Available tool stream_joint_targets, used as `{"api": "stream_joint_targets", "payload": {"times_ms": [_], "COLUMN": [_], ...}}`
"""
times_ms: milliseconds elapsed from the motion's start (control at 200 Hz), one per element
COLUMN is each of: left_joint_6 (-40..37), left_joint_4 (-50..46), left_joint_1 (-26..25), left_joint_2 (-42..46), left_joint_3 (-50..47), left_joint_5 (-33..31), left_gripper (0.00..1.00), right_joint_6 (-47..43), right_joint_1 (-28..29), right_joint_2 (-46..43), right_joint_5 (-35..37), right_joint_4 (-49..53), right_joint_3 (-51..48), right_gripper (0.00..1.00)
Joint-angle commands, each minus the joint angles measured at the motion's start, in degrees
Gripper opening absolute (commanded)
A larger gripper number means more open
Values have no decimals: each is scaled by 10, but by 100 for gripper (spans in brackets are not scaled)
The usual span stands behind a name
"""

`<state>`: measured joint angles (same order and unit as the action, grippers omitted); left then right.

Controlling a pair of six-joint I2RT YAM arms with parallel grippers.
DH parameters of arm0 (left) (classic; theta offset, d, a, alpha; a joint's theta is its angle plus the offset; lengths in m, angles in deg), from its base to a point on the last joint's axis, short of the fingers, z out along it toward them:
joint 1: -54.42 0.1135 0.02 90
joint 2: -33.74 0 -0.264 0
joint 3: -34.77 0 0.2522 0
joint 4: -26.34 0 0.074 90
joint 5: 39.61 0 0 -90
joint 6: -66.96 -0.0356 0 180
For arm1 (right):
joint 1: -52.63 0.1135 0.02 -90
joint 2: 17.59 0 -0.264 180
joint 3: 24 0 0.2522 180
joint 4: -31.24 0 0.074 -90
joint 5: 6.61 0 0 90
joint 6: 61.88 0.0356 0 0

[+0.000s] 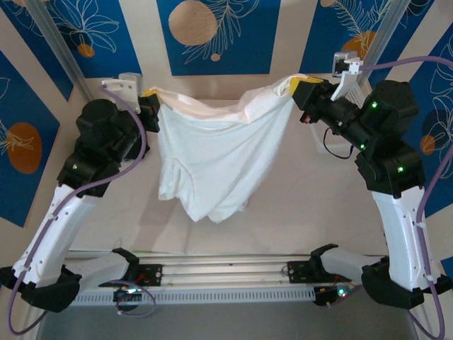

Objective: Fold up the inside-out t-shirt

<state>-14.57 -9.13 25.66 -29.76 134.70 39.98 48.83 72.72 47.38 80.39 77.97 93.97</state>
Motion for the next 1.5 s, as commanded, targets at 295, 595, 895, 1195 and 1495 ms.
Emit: {"api": "stream_joint_targets", "payload": {"times_ms": [295,595,895,1195,1495], "left_joint_6": [98,67,26,67,136], "left_joint_4": [46,53,59,-15,55], "left_joint_1": [-1,0,91,113,108], "left_joint_2": [109,22,-266,-304,-84], "left_joint_3": [3,2,46,-72,-437], "left_joint_5": [155,73,-74,24,52], "left_gripper": [0,0,0,82,85], "right_joint_6": [14,-44,-70,-76,42], "right_joint_1": [-3,-4,-8,-1,23], "right_joint_2": [-83,9,334,486,218], "right_joint_5": [-41,30,82,104,45], "right_joint_4": [-75,-112,-144,92,10], "right_joint_3": [44,52,119,148,-408], "right_gripper": [0,0,7,60,63]}}
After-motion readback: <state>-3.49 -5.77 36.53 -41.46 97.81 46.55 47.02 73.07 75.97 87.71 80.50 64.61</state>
